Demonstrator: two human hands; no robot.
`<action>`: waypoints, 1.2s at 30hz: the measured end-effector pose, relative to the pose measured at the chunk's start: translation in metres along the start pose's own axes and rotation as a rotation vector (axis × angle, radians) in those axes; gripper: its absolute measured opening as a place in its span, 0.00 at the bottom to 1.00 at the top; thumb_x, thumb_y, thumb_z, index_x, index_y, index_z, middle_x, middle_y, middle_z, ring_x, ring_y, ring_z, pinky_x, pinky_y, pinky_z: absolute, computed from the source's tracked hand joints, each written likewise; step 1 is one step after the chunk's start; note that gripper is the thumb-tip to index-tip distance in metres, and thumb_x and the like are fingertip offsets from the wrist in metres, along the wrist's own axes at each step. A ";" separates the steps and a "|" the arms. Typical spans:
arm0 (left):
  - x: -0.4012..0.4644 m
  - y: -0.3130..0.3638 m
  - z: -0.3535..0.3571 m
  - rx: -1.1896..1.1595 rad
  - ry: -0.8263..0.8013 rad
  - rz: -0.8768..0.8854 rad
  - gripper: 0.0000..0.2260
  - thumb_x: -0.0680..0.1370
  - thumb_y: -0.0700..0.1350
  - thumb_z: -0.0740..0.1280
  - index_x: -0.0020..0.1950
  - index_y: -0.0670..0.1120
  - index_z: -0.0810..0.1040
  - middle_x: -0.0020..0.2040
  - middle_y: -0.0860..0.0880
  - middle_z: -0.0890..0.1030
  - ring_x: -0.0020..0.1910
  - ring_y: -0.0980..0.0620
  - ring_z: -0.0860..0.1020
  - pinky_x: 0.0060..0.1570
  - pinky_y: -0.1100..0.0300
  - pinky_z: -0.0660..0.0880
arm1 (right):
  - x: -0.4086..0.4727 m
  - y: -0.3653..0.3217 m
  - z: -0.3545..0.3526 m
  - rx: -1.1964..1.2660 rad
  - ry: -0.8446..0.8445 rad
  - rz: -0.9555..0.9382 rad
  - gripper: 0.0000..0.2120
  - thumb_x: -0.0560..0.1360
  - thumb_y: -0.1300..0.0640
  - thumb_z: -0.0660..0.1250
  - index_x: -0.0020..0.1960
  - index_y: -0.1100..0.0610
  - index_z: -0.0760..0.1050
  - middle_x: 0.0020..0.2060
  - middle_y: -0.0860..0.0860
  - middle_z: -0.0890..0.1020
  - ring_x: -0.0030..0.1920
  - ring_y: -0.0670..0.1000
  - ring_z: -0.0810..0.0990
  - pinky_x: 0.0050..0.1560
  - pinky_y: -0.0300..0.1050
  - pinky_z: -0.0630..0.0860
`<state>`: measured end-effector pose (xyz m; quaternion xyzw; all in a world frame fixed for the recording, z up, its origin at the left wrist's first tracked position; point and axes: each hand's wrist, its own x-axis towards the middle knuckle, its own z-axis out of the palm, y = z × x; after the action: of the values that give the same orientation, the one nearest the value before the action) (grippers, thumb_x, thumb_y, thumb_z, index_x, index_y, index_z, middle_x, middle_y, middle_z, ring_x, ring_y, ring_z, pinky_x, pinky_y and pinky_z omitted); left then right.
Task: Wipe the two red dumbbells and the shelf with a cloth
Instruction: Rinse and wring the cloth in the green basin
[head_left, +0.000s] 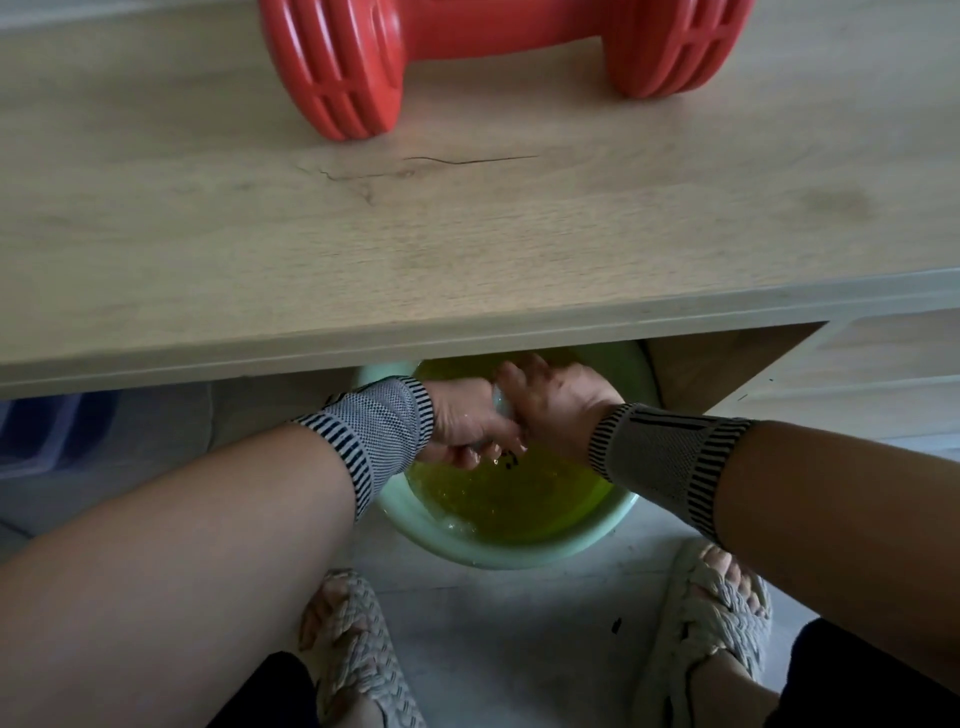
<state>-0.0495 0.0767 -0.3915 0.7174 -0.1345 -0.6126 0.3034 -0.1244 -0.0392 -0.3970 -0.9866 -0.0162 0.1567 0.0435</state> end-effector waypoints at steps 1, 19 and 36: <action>0.001 0.003 0.001 0.147 0.020 0.024 0.11 0.77 0.34 0.67 0.35 0.43 0.74 0.27 0.50 0.72 0.25 0.56 0.67 0.22 0.67 0.61 | 0.003 0.000 -0.002 -0.048 -0.009 0.002 0.21 0.79 0.50 0.59 0.69 0.56 0.59 0.60 0.56 0.74 0.53 0.58 0.79 0.43 0.47 0.72; 0.030 -0.031 -0.009 0.225 0.396 0.007 0.10 0.81 0.47 0.62 0.58 0.42 0.72 0.45 0.43 0.78 0.37 0.47 0.78 0.32 0.55 0.73 | 0.014 0.003 0.027 0.518 -0.012 0.282 0.33 0.74 0.51 0.67 0.72 0.51 0.52 0.68 0.59 0.66 0.61 0.58 0.74 0.59 0.48 0.72; 0.018 0.011 0.013 0.835 0.230 0.145 0.10 0.81 0.42 0.62 0.40 0.44 0.72 0.31 0.51 0.67 0.34 0.49 0.70 0.29 0.65 0.62 | 0.022 0.005 0.006 -0.134 -0.076 0.208 0.10 0.78 0.54 0.59 0.51 0.52 0.78 0.50 0.52 0.82 0.49 0.55 0.81 0.44 0.43 0.74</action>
<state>-0.0563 0.0543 -0.3999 0.8306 -0.3860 -0.3990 0.0428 -0.1052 -0.0429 -0.4104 -0.9769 0.0741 0.1964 -0.0398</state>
